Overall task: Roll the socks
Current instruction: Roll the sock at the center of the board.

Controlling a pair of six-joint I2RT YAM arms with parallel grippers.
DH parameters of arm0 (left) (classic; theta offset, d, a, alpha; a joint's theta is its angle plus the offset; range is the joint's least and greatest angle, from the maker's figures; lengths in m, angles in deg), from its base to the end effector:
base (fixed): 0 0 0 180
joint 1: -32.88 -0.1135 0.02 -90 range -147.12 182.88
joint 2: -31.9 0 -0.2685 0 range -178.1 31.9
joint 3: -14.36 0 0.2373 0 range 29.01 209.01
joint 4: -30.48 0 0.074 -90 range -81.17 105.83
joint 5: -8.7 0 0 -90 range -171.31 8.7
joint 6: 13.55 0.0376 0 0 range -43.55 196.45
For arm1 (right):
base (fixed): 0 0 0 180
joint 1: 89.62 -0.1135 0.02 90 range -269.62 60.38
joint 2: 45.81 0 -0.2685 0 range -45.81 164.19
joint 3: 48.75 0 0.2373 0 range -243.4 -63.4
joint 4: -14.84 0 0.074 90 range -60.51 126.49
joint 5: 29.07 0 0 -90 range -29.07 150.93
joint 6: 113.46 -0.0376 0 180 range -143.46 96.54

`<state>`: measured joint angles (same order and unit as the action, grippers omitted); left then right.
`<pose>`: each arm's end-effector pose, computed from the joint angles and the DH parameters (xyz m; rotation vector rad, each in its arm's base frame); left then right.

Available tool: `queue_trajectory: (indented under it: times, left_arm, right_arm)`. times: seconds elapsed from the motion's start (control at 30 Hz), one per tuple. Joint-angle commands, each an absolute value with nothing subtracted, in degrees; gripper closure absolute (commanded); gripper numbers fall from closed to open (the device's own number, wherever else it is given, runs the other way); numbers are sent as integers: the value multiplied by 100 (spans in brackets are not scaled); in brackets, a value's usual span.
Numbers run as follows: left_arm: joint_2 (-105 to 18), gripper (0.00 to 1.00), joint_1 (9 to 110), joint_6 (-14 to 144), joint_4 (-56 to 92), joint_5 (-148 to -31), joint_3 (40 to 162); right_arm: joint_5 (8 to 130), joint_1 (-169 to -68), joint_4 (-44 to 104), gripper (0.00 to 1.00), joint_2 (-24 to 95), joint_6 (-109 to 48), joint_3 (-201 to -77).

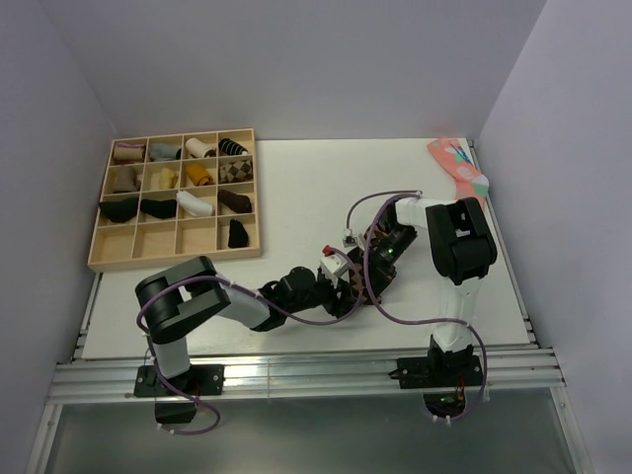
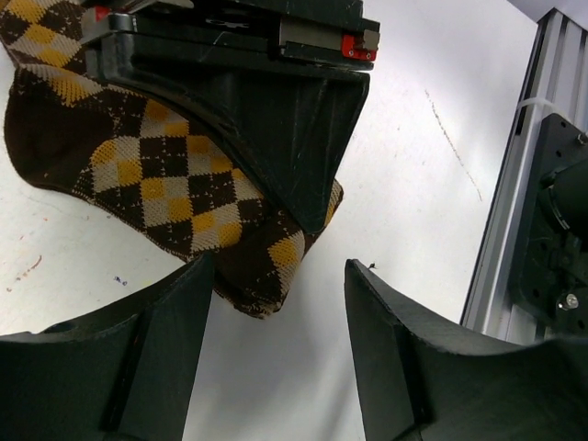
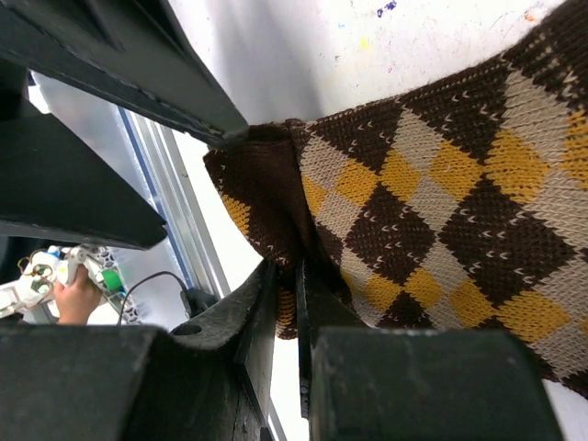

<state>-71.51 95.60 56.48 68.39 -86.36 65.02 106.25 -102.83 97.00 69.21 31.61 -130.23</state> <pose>0.1500 -0.2981 0.1572 0.7810 1.8115 -1.0676 0.2741 0.0918 0.1352 1.3157 -2.4032 -1.2858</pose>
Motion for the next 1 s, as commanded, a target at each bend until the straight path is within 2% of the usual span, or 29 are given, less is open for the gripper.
queue_trajectory:
  times: [0.0,0.77,0.97]
  left_arm:
    - [-7268,36,9572,5913,7076,-8877,6768]
    - [-7814,45,9370,5702,7656,-9528,6768]
    - [-7910,44,9370,5641,7753,-9642,6794]
  right_arm:
    - [10250,-10219,9655,95,7117,3209,-13196]
    - [10426,-10157,10077,95,7293,3297,-13424]
    - [10408,-10105,10068,95,7319,3218,-13442]
